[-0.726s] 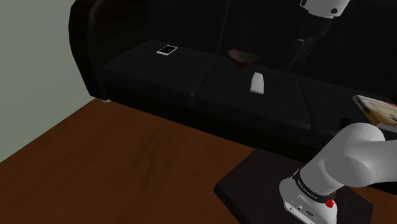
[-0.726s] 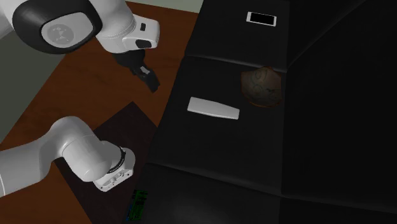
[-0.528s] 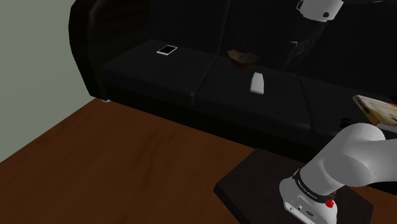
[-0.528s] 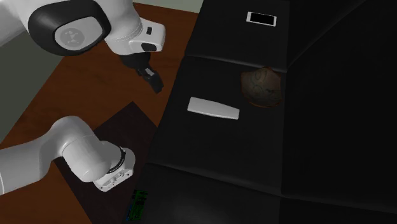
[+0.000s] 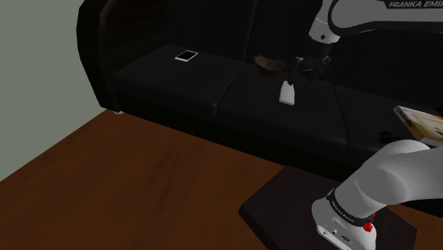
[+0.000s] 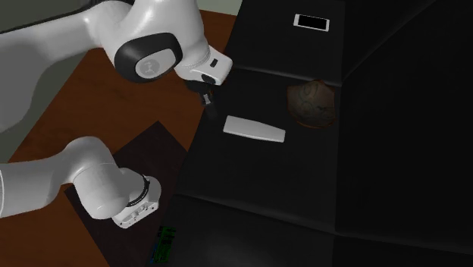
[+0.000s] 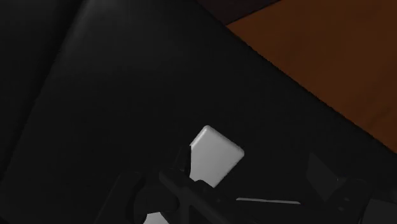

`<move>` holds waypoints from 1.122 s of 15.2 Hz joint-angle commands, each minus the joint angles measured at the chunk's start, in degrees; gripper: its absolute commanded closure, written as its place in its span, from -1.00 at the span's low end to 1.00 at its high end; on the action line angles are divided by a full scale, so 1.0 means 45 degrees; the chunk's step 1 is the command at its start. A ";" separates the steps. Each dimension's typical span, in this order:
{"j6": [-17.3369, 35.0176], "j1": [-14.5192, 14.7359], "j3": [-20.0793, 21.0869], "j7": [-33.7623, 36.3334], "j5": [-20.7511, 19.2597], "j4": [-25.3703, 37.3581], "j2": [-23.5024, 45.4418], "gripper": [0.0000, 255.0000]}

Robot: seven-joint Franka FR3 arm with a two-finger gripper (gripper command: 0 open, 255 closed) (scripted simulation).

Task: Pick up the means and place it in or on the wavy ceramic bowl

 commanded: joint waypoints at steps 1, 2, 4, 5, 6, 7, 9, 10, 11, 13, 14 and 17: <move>0.0955 -0.0411 0.0105 0.1081 -0.0055 -0.0175 0.0640 -1.00; 0.1382 -0.0627 0.0141 0.1570 -0.0098 -0.0212 0.0976 -1.00; 0.2206 -0.1041 0.0184 0.2558 -0.0212 -0.0251 0.1661 -1.00; 0.2604 -0.1247 0.0198 0.3054 -0.0279 -0.0253 0.2009 -1.00; 0.2992 -0.1457 0.0212 0.3550 -0.0350 -0.0245 0.2358 -1.00; 0.3370 -0.1666 0.0220 0.4048 -0.0426 -0.0227 0.2709 -1.00; 0.3909 -0.1968 0.0218 0.4789 -0.0552 -0.0185 0.3228 -1.00; 0.4093 -0.1976 0.0206 0.4797 -0.0570 -0.0291 0.3305 -1.00; 0.4277 -0.1986 0.0196 0.4805 -0.0587 -0.0394 0.3386 -1.00; 0.4648 -0.2007 0.0175 0.4823 -0.0622 -0.0593 0.3556 -1.00; 0.4834 -0.2018 0.0166 0.4832 -0.0641 -0.0688 0.3647 -1.00; 0.5316 -0.2049 0.0141 0.4857 -0.0691 -0.0921 0.3895 -1.00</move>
